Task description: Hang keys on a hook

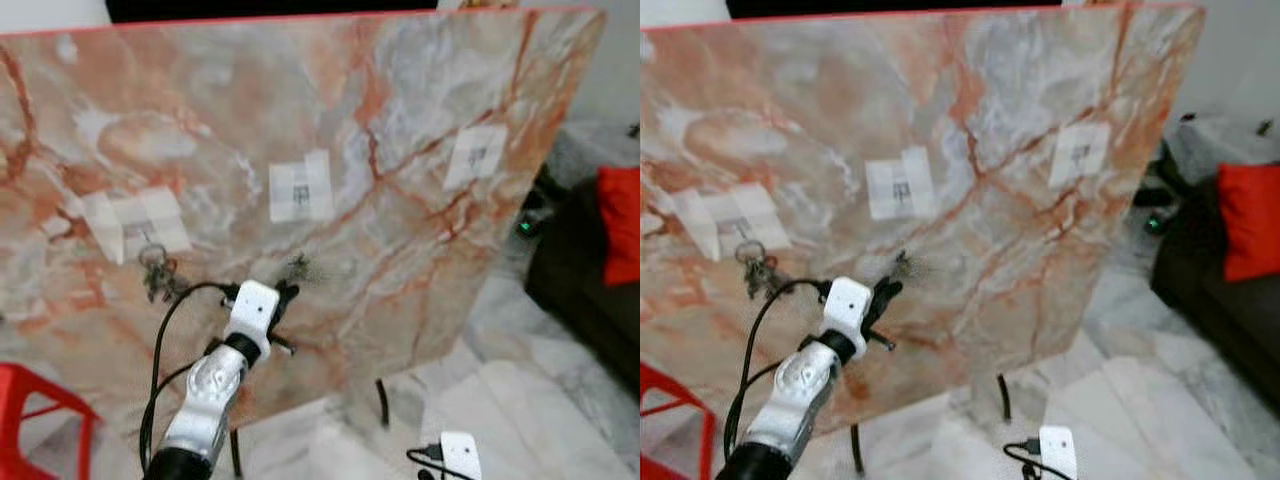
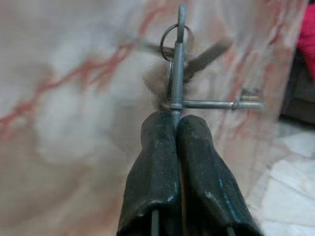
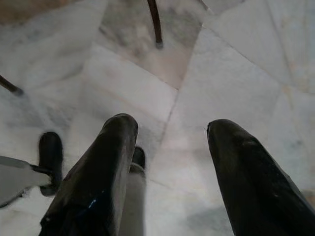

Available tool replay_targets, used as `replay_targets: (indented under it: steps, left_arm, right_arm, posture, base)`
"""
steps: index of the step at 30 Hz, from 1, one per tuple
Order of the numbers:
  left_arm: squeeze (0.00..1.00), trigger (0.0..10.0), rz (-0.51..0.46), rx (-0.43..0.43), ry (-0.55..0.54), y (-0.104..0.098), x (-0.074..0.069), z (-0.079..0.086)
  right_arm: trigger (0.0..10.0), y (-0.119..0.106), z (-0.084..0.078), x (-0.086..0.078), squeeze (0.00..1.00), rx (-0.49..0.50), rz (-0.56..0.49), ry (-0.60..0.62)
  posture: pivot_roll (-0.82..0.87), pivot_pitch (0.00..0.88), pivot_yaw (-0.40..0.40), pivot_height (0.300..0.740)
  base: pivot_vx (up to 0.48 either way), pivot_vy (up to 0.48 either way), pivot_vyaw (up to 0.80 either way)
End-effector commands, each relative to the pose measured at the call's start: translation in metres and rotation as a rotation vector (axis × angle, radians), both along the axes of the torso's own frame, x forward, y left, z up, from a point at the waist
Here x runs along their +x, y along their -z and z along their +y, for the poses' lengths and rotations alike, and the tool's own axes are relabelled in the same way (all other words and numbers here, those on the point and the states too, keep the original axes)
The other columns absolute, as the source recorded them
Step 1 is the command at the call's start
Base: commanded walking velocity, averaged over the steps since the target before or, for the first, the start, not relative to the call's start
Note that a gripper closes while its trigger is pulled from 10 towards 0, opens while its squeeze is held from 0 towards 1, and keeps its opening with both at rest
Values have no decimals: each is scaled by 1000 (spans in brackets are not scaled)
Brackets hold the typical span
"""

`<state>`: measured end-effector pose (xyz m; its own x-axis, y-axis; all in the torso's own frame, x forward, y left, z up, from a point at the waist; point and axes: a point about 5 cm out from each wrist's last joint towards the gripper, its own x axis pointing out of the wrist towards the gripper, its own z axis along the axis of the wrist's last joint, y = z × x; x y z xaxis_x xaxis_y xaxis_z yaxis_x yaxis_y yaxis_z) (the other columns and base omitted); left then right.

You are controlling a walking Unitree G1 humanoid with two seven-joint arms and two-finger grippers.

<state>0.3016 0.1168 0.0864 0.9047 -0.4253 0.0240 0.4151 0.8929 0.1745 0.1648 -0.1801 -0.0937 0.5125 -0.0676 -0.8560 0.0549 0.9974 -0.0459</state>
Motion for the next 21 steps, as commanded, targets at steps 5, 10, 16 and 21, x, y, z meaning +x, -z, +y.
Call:
replay_targets:
  steps: [5,10,16,21]
  left_arm:
    - [0,10000,-51,-10,28,-13,2,-4]
    - [0,10000,-83,-11,39,-22,7,-7]
    - [0,10000,-108,-12,54,-32,12,-11]
    - [0,10000,-117,-7,58,-36,17,-13]
  right_arm:
    - [10000,0,0,-1,0,-4,8,-4]
    - [10000,0,0,-1,0,-9,9,-20]
    - [10000,1,0,-2,0,-13,13,-31]
    - [10000,1,0,-3,0,-15,14,-37]
  posture:
    - [30,0,-50,740]
    - [27,0,-48,740]
    - [26,0,-47,740]
    - [27,0,-46,740]
  base:
    - [0,0,0]
    - [0,0,0]
    - [0,0,0]
    - [0,0,0]
